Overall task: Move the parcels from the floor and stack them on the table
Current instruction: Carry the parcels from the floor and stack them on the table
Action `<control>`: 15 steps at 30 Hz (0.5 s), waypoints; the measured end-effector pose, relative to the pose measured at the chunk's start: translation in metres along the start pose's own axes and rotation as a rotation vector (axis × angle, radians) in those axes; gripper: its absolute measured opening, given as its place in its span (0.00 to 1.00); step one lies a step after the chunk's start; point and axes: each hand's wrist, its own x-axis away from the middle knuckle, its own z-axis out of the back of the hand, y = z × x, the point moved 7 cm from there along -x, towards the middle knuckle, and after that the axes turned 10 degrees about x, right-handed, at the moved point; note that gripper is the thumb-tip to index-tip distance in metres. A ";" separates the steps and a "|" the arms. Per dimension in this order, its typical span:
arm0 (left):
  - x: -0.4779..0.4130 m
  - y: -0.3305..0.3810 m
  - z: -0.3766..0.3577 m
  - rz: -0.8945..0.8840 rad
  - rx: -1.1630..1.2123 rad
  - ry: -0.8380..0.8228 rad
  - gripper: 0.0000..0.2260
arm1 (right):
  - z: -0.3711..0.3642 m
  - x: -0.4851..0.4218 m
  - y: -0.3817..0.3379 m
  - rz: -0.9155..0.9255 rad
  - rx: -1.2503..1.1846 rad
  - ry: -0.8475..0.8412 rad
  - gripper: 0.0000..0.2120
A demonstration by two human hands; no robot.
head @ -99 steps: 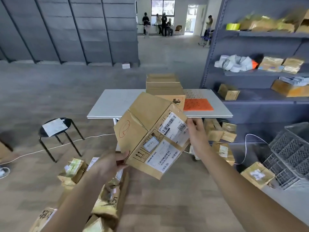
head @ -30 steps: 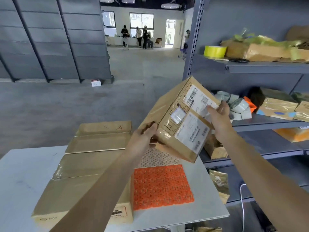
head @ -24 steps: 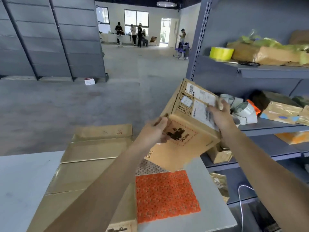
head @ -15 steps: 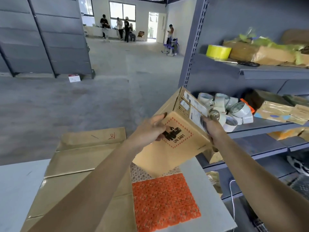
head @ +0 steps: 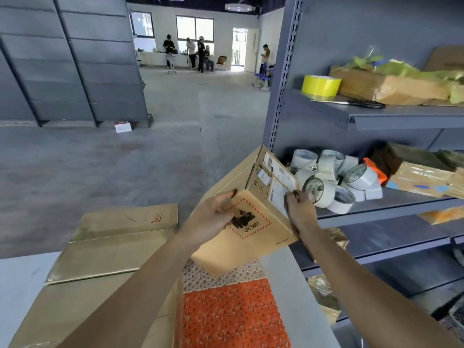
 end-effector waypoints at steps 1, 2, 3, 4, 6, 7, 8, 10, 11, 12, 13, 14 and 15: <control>0.000 -0.004 -0.002 0.013 -0.022 0.020 0.19 | -0.005 0.000 0.003 0.025 0.039 -0.016 0.20; 0.001 -0.010 -0.005 0.030 -0.045 0.035 0.20 | -0.011 0.001 0.006 0.037 0.081 -0.044 0.20; 0.001 -0.016 -0.010 0.043 -0.063 0.042 0.21 | -0.016 0.001 0.009 0.039 0.116 -0.073 0.21; 0.000 -0.021 -0.016 0.048 -0.075 0.041 0.22 | -0.021 0.001 0.013 0.028 0.146 -0.107 0.21; -0.002 -0.030 -0.029 0.034 -0.123 0.026 0.20 | -0.033 0.000 0.017 0.002 0.173 -0.202 0.21; -0.004 -0.034 -0.036 0.020 -0.169 0.016 0.19 | -0.039 0.000 0.016 0.001 0.183 -0.245 0.20; -0.005 -0.039 -0.042 0.013 -0.211 0.001 0.17 | -0.044 0.000 0.015 0.000 0.200 -0.280 0.21; -0.009 -0.053 -0.052 0.052 -0.265 -0.046 0.14 | -0.054 0.004 0.012 -0.029 0.126 -0.357 0.25; -0.009 -0.062 -0.055 0.092 -0.275 -0.065 0.14 | -0.059 0.004 0.013 -0.051 0.090 -0.393 0.28; -0.009 -0.072 -0.055 0.137 -0.257 -0.065 0.14 | -0.067 0.005 0.013 -0.077 0.085 -0.447 0.30; -0.008 -0.082 -0.052 0.185 -0.206 -0.035 0.13 | -0.074 0.007 0.016 -0.099 0.105 -0.495 0.32; -0.007 -0.090 -0.046 0.238 -0.146 0.017 0.13 | -0.080 0.008 0.018 -0.105 0.117 -0.515 0.33; -0.006 -0.098 -0.037 0.279 -0.114 0.079 0.12 | -0.086 0.007 0.019 -0.094 0.114 -0.514 0.33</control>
